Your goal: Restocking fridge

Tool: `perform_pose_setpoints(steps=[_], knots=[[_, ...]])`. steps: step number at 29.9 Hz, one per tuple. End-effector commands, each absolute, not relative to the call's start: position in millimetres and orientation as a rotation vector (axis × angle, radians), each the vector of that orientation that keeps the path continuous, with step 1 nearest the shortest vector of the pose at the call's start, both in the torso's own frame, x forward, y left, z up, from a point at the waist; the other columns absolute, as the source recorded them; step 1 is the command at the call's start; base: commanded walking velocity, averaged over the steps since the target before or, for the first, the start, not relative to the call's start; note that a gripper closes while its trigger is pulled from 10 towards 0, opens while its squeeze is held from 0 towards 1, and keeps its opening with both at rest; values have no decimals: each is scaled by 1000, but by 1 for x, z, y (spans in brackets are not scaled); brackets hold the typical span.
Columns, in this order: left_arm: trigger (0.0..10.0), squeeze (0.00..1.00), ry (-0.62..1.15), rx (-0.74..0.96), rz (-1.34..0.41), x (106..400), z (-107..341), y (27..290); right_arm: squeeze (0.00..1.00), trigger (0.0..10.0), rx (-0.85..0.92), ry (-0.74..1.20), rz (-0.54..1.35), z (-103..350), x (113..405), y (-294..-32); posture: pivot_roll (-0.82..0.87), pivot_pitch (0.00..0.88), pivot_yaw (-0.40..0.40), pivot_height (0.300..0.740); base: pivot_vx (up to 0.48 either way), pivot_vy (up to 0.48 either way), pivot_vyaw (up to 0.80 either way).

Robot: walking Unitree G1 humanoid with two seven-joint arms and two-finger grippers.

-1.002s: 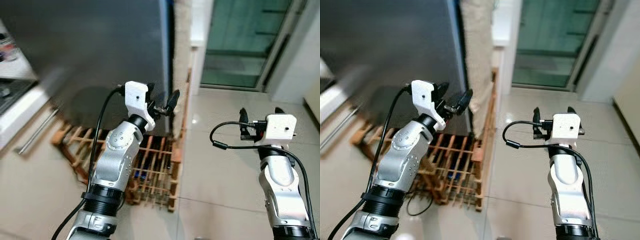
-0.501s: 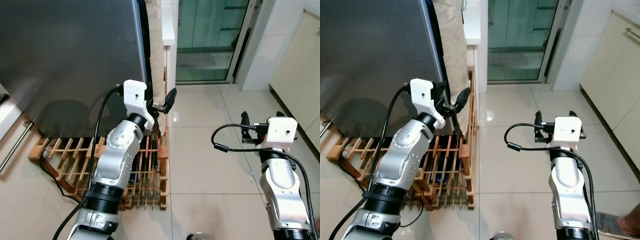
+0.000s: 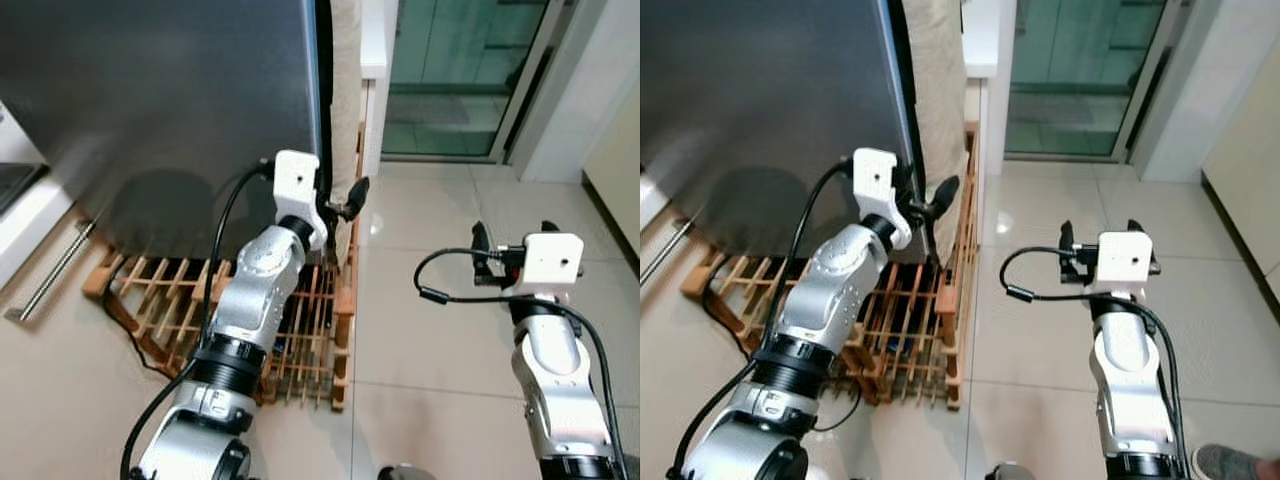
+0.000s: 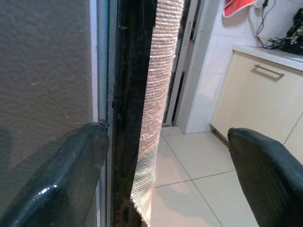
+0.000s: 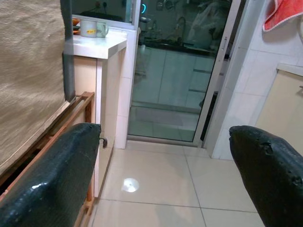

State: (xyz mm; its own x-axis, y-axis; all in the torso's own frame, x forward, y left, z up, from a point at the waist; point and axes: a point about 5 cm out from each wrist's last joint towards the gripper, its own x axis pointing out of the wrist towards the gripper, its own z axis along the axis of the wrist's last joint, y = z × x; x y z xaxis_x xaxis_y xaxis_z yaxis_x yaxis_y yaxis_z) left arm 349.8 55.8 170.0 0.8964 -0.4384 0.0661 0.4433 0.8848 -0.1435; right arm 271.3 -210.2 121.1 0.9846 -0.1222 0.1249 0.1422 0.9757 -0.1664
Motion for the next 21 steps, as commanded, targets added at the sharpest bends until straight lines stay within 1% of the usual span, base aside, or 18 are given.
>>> perform_pose_setpoints(steps=[1,7,9,15,21], knots=[[10000,0,-29,-182,-411,356,175,61,0,10000,-186,-129,-143,126,269,-212,-174,0,74,740,0,0,0],[10000,0,-33,-212,-420,357,179,56,0,10000,-188,-125,-148,125,267,-213,-178,0,75,740,0,0,0],[10000,0,-59,-219,-455,355,187,48,0,10000,-189,-124,-147,125,267,-213,-176,0,73,740,0,0,0],[10000,0,-89,-211,-466,357,199,38,0,10000,-191,-121,-143,125,267,-213,-175,0,69,740,0,0,0],[10000,0,-78,-154,-462,363,206,15,0,10000,-194,-125,-134,126,270,-212,-180,0,69,740,0,0,0]])
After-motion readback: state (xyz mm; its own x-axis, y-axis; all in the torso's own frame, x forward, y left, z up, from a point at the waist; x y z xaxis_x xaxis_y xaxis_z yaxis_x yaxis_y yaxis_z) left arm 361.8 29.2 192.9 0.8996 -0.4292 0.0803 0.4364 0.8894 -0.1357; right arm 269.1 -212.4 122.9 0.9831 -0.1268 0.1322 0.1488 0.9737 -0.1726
